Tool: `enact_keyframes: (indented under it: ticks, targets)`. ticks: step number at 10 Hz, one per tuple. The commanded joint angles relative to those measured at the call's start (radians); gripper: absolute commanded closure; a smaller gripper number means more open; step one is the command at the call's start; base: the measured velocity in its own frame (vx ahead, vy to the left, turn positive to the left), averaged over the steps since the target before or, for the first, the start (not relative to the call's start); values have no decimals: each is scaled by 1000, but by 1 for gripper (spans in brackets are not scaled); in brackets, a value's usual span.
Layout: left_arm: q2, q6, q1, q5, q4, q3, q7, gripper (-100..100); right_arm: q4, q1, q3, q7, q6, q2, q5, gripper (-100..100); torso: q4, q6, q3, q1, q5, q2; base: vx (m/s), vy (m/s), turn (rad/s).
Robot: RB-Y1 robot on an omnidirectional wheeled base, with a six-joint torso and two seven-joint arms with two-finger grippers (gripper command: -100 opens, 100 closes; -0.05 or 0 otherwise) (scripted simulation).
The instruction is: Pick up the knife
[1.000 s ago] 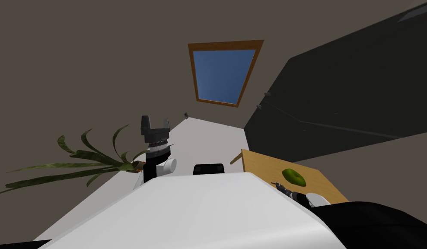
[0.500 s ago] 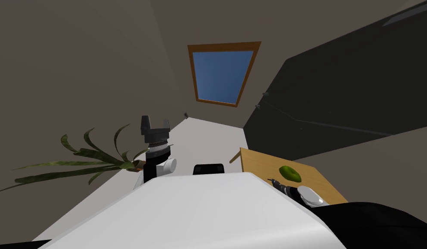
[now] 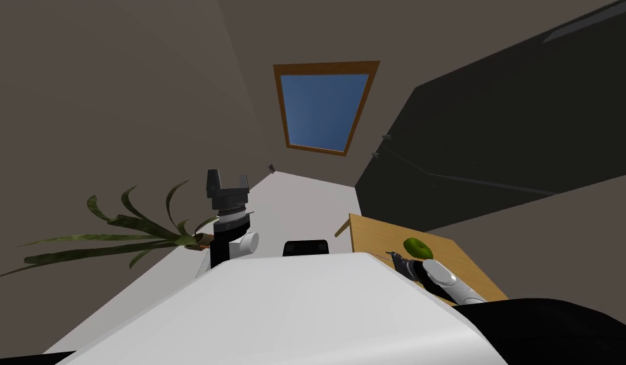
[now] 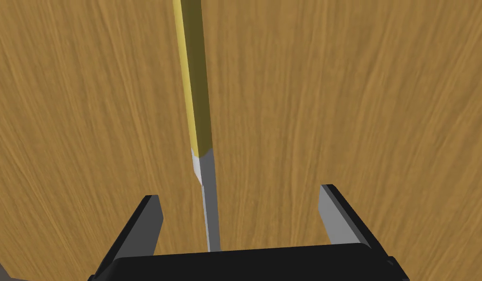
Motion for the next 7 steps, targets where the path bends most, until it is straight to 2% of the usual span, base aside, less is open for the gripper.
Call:
enact_keyframes:
  ticks: [1,2,3,5,7]
  targets:
    - [0,0,0,0,0,0,0,0,-3,-5,50,-34,6,-6,-3,-100,0,0,0,0,0,0,-36,-12,4]
    - [0,0,0,0,0,0,0,0,-3,-5,65,-34,6,-6,-3,-100,0,0,-1,1,0,-1,-9,5,3]
    - [0,0,0,0,0,0,0,0,-43,-26,101,-71,53,-40,-19,-100,-1,0,-1,3,1,-3,-57,-20,-39]
    - [0,0,0,0,0,0,0,0,-50,-26,157,-90,53,-40,-19,-100,0,0,0,1,0,0,-53,-21,-8]
    - [0,0,0,0,0,0,0,0,-50,-26,170,-129,53,-40,-19,-100,-1,0,-1,2,1,-3,0,-1,0]
